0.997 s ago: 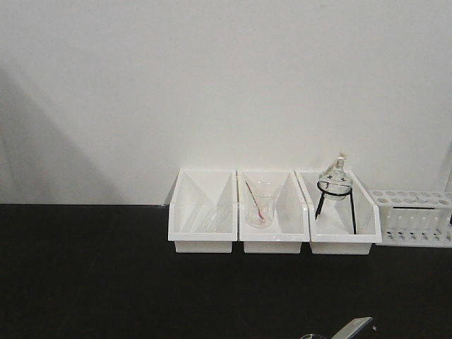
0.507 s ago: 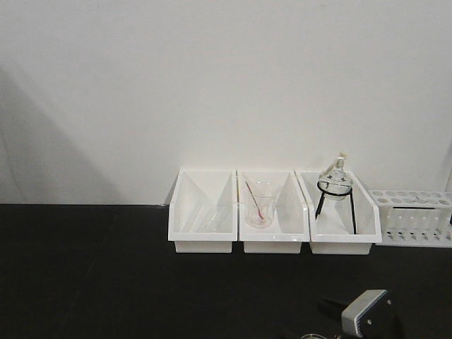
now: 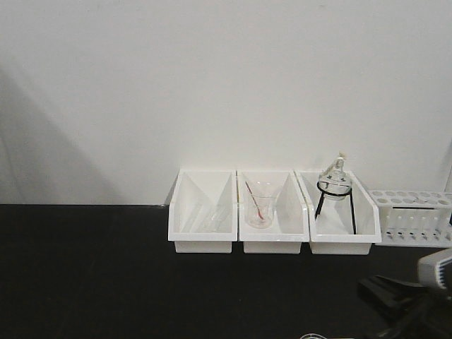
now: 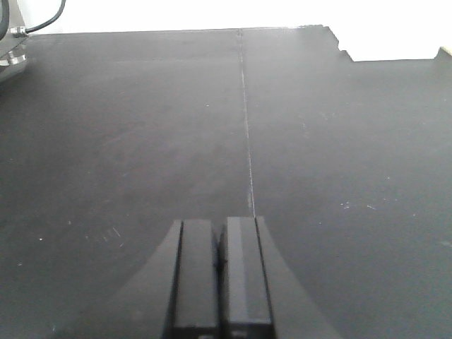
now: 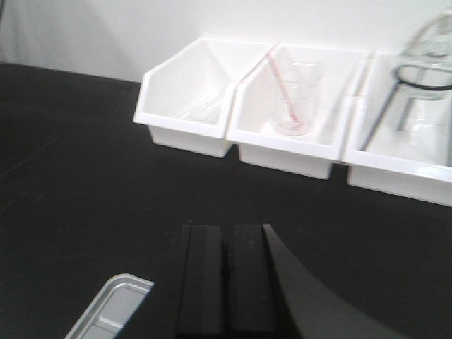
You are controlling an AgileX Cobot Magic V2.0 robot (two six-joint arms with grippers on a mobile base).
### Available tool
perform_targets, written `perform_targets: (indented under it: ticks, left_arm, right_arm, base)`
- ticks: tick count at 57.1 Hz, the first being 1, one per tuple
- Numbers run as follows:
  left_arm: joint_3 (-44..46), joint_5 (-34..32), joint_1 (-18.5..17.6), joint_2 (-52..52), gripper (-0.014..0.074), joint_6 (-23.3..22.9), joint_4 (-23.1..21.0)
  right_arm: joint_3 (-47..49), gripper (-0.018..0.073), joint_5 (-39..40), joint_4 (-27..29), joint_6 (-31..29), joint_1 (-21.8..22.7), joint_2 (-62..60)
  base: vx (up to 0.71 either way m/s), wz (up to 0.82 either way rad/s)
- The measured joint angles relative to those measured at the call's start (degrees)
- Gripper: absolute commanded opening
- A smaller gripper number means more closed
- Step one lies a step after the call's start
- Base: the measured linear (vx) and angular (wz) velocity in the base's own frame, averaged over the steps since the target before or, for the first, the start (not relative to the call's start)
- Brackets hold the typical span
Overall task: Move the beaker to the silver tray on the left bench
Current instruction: 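Set the beaker on the silver tray and open the right gripper, then withdraw the open right gripper up from the beaker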
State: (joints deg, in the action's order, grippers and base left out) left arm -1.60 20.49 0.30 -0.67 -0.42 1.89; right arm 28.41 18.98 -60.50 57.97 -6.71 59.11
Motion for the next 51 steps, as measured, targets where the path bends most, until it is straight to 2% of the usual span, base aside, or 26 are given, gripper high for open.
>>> perform_targets:
  ticks: [5, 11, 15, 18, 30, 39, 46, 51]
  left_arm:
    - [0.00, 0.00, 0.00, 0.00, 0.0001, 0.00, 0.00]
    - [0.00, 0.00, 0.00, 0.00, 0.0001, 0.00, 0.00]
    - [0.00, 0.00, 0.00, 0.00, 0.0001, 0.00, 0.00]
    - [0.00, 0.00, 0.00, 0.00, 0.0001, 0.00, 0.00]
    - [0.00, 0.00, 0.00, 0.00, 0.0001, 0.00, 0.00]
    - [0.00, 0.00, 0.00, 0.00, 0.0001, 0.00, 0.00]
    - [0.00, 0.00, 0.00, 0.00, 0.0001, 0.00, 0.00]
    - [0.00, 0.00, 0.00, 0.00, 0.0001, 0.00, 0.00]
  right_arm:
    - [-0.67, -0.0010, -3.44, -13.34, 11.36, 0.00, -7.27]
    - [-1.00, -0.0009, -3.25, -27.27, 23.23, 0.00, -14.12]
    - [-1.00, -0.0008, -1.50, -34.54, 28.88, 0.00, -17.60]
    - [-1.02, -0.0008, 1.17, -37.67, 31.76, 0.00, -19.51]
    - [-1.02, -0.0008, 13.03, -40.84, 33.78, 0.00, -23.52]
    - [-1.02, -0.0008, 17.91, -41.51, 34.10, 0.00, -23.70]
    - [-1.07, -0.0008, 15.91, -41.02, 35.68, 0.00, -23.70]
    - [-1.20, -0.0008, 5.79, -36.79, 38.72, 0.00, -23.70]
  base:
    - [0.00, 0.00]
    - [0.00, 0.00]
    - [0.00, 0.00]
    - [0.00, 0.00]
    - [0.00, 0.00]
    - [0.00, 0.00]
    - [0.00, 0.00]
    - [0.00, 0.00]
